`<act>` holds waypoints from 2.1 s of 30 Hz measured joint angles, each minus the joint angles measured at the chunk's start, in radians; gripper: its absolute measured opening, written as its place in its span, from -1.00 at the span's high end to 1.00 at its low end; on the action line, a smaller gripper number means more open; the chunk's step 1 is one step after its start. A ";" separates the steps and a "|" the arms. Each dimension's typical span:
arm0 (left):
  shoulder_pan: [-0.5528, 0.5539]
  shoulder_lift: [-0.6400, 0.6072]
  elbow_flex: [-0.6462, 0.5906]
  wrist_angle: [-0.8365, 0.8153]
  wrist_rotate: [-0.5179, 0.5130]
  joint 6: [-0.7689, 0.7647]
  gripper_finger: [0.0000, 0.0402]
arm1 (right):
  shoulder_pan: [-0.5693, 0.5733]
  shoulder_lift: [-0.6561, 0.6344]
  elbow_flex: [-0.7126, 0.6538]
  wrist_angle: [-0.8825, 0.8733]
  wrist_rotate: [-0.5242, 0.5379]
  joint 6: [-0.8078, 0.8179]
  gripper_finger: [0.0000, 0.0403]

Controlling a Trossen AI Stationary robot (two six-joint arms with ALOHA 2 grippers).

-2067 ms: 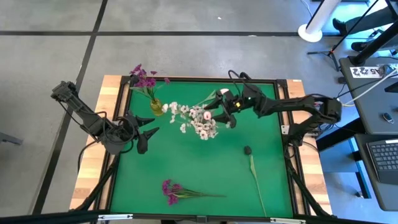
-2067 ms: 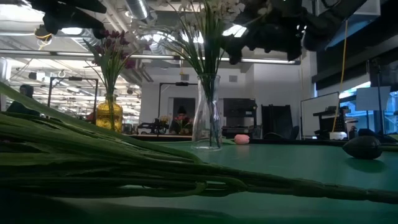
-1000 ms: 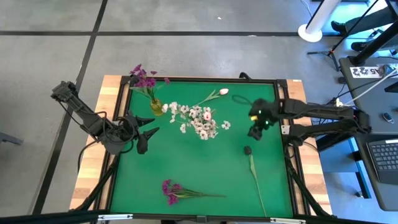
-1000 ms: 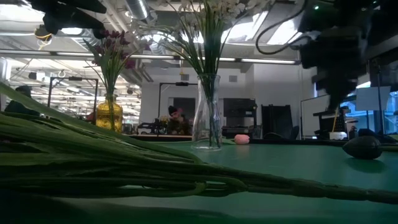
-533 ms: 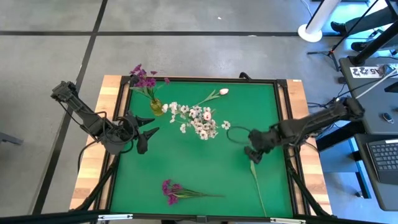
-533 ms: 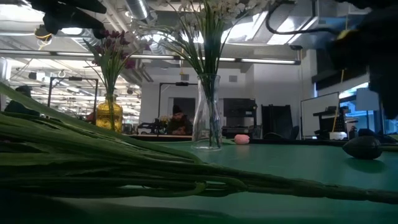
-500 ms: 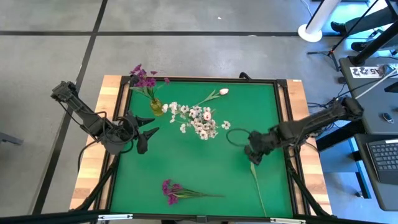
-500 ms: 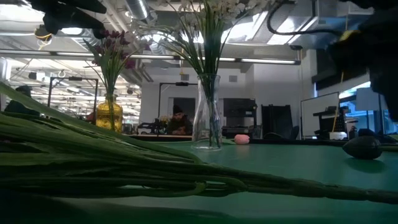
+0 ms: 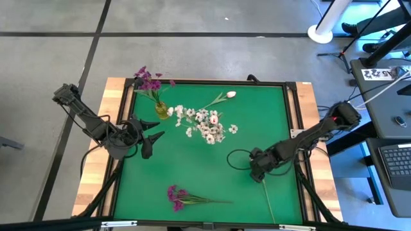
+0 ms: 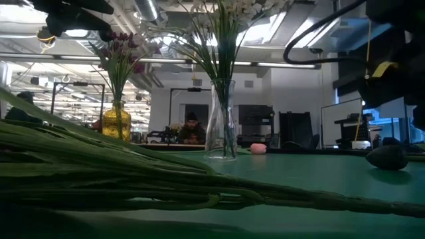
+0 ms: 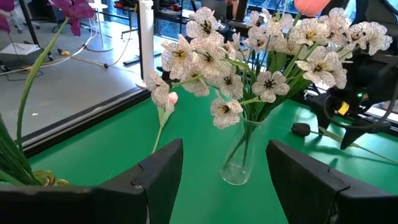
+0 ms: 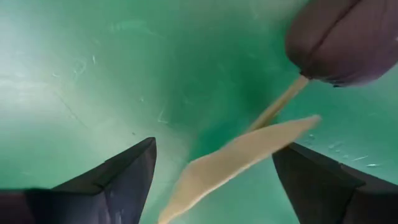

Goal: Sort flowers into vase by color
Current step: Put the black flower into the yellow vase

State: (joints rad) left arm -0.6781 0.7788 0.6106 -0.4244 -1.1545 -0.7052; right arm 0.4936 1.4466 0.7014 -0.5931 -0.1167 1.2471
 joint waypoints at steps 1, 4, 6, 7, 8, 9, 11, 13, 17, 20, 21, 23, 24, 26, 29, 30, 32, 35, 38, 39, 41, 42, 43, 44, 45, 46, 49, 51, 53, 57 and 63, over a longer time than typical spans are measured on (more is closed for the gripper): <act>0.000 0.000 0.000 0.000 0.000 0.000 -0.13 | 0.000 0.005 0.000 -0.001 -0.007 -0.010 -0.54; 0.000 0.000 0.000 0.001 0.000 0.000 -0.13 | -0.003 0.009 0.000 -0.012 -0.018 -0.026 -0.33; 0.000 0.000 0.000 0.003 0.000 -0.001 -0.13 | -0.003 0.008 0.000 -0.018 -0.024 -0.035 -0.15; 0.000 0.000 0.000 0.004 0.000 0.000 -0.13 | -0.003 0.007 0.000 -0.019 -0.027 -0.044 -0.06; 0.000 0.000 0.000 0.009 0.000 0.000 -0.13 | -0.003 0.007 -0.001 -0.017 -0.032 -0.048 0.04; 0.000 0.000 0.000 0.010 0.000 0.000 -0.13 | -0.003 0.007 -0.001 -0.010 -0.042 -0.052 0.14; 0.000 0.000 0.000 0.010 0.000 0.000 -0.13 | -0.003 0.007 0.000 0.001 -0.060 -0.071 0.34; 0.000 0.000 0.000 0.010 0.000 0.000 -0.13 | -0.003 0.007 0.000 0.003 -0.062 -0.088 0.53; 0.000 0.000 0.000 0.014 0.000 0.000 -0.13 | -0.019 -0.003 0.000 0.001 -0.055 -0.133 0.90; 0.000 0.000 0.000 0.018 0.000 0.000 -0.13 | -0.047 -0.034 0.000 0.001 -0.035 -0.158 0.93; 0.000 0.000 0.000 0.019 0.000 0.000 -0.13 | -0.058 -0.048 0.000 0.001 -0.029 -0.169 0.90; 0.000 0.000 0.000 0.021 0.000 0.000 -0.13 | -0.082 -0.081 0.000 0.000 -0.012 -0.202 0.89; 0.000 0.000 0.000 0.024 0.000 0.000 -0.13 | -0.096 -0.102 0.000 -0.001 -0.004 -0.218 0.91; 0.000 0.000 0.000 0.025 0.000 0.000 -0.13 | -0.129 -0.153 0.000 -0.006 0.018 -0.256 0.96; 0.000 0.000 0.001 0.025 0.000 0.000 -0.13 | -0.189 -0.245 0.000 -0.012 0.057 -0.306 0.95; 0.000 0.000 0.004 0.024 0.000 0.000 -0.13 | -0.211 -0.280 0.000 -0.014 0.080 -0.324 0.94; 0.000 0.000 0.020 0.025 0.000 0.001 -0.13 | -0.253 -0.345 0.014 -0.040 0.146 -0.374 0.95; 0.000 0.000 0.051 0.025 -0.002 0.029 -0.13 | -0.324 -0.439 0.058 -0.124 0.236 -0.450 0.97; 0.000 0.000 0.089 0.026 -0.016 0.064 -0.13 | -0.396 -0.510 0.104 -0.152 0.322 -0.530 0.97; 0.000 0.000 0.102 0.026 -0.017 0.079 -0.13 | -0.419 -0.529 0.122 -0.150 0.346 -0.561 0.97; 0.006 0.000 0.125 0.030 -0.017 0.107 -0.13 | -0.461 -0.552 0.160 -0.132 0.391 -0.642 0.98; 0.010 0.000 0.135 0.038 -0.017 0.114 -0.13 | -0.481 -0.558 0.180 -0.116 0.412 -0.692 0.98; 0.015 0.000 0.142 0.045 -0.017 0.125 -0.13 | -0.499 -0.561 0.202 -0.095 0.431 -0.737 0.98; 0.021 0.000 0.147 0.058 -0.016 0.142 -0.13 | -0.516 -0.561 0.223 -0.070 0.449 -0.783 0.98; 0.029 0.000 0.152 0.076 -0.010 0.168 -0.13 | -0.532 -0.561 0.245 -0.040 0.463 -0.832 0.98; 0.037 0.000 0.158 0.094 -0.005 0.195 -0.13 | -0.548 -0.561 0.268 0.000 0.467 -0.887 0.98; 0.071 0.000 0.169 0.174 0.015 0.296 -0.13 | -0.593 -0.549 0.336 0.132 0.473 -1.050 0.99; 0.105 0.000 0.175 0.228 0.043 0.376 -0.13 | -0.617 -0.533 0.370 0.235 0.466 -1.163 0.99; 0.150 0.000 0.177 0.296 0.079 0.467 -0.13 | -0.637 -0.512 0.394 0.347 0.451 -1.235 0.99; 0.274 0.000 0.177 0.411 0.198 0.662 -0.13 | -0.690 -0.446 0.418 0.549 0.276 -1.323 0.99; 0.495 0.000 0.177 0.595 0.457 0.880 -0.13 | -0.770 -0.290 0.492 0.715 0.048 -1.348 0.99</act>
State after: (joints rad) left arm -0.1836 0.7784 0.7876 0.1707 -0.6976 0.1745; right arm -0.2761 1.1568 1.1935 0.1217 -0.0691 -0.1008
